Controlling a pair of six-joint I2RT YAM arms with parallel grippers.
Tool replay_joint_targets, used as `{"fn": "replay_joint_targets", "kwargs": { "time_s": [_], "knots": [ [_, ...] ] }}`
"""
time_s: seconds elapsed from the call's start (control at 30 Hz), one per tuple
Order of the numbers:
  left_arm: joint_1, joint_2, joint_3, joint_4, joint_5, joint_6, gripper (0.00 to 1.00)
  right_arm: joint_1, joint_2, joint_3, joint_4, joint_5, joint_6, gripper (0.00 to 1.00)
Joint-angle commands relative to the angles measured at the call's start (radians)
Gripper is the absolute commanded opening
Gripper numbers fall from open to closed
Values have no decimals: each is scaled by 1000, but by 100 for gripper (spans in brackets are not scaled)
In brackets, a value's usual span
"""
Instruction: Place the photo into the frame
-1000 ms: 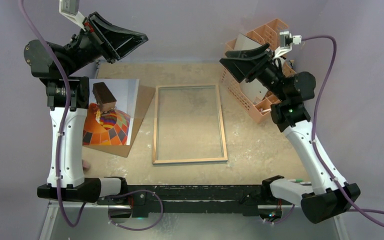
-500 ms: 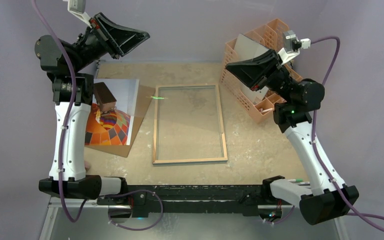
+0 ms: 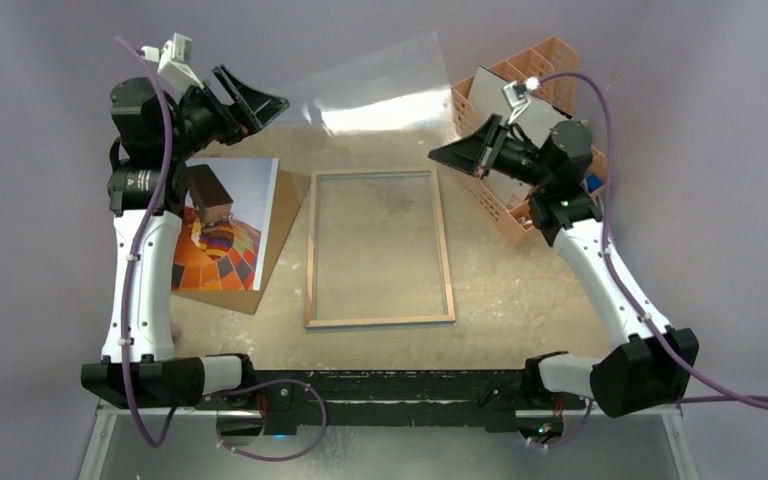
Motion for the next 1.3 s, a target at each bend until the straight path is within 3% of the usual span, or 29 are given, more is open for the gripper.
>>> {"fn": "replay_joint_targets", "kwargs": {
  "time_s": [0.0, 0.1, 0.27, 0.53, 0.63, 0.87, 1.27],
  "knots": [
    [8, 2, -14, -339, -351, 204, 82, -4, 33, -61, -209, -6, -15, 0],
    [8, 24, -74, -395, -450, 233, 82, -1, 66, -107, -164, 14, 45, 0],
    [8, 35, -263, -347, -454, 220, 78, 6, 97, -124, -191, 90, 66, 0],
    [8, 0, -665, -51, -447, 98, 71, 75, 123, -287, -56, 246, 219, 0],
    [7, 29, -746, 51, -388, 66, 69, 107, 121, -390, 125, 311, 303, 0],
    [7, 130, -806, 138, -356, 72, 66, 182, 217, -549, 554, 409, 446, 0],
    [7, 245, -782, 151, -316, 117, 65, 186, 319, -491, 501, 427, 258, 0]
  ]
}}
